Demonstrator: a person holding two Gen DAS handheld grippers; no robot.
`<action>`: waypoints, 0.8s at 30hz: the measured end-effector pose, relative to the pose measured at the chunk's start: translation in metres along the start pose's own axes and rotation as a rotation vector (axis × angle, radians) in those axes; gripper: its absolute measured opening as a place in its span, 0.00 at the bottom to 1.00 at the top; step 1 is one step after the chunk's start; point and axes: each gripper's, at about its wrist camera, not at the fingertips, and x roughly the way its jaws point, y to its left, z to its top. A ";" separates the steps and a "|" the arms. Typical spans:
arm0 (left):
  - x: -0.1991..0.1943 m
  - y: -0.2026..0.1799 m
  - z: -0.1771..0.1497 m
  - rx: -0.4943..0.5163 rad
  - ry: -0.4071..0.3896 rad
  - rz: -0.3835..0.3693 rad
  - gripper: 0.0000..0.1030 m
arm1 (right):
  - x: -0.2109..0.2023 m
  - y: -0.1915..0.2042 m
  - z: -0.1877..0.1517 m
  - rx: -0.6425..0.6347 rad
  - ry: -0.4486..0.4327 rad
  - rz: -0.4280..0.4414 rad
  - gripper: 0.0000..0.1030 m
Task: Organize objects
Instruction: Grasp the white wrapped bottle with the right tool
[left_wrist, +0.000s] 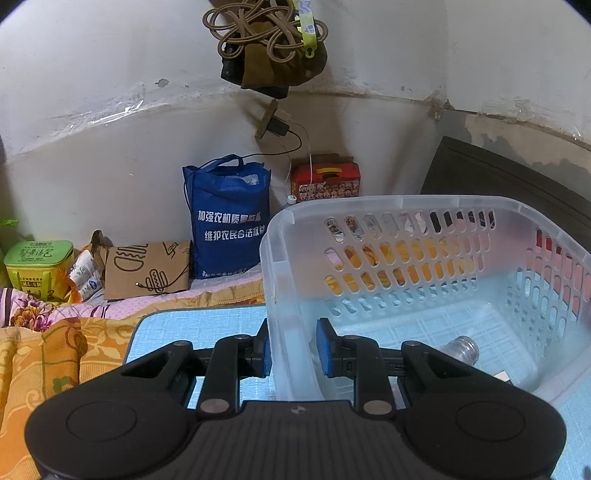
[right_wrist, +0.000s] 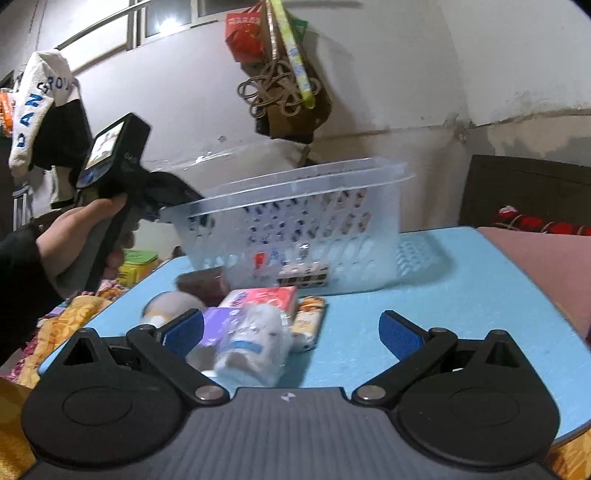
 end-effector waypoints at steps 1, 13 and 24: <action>0.000 0.000 0.000 0.000 0.000 -0.001 0.27 | 0.003 0.001 0.000 0.002 0.010 0.011 1.00; 0.002 0.004 0.002 0.000 0.001 -0.007 0.27 | 0.025 0.009 -0.023 -0.032 0.122 0.036 0.71; 0.002 0.003 0.002 0.000 0.001 -0.007 0.27 | 0.004 0.003 -0.011 -0.049 0.036 0.011 0.48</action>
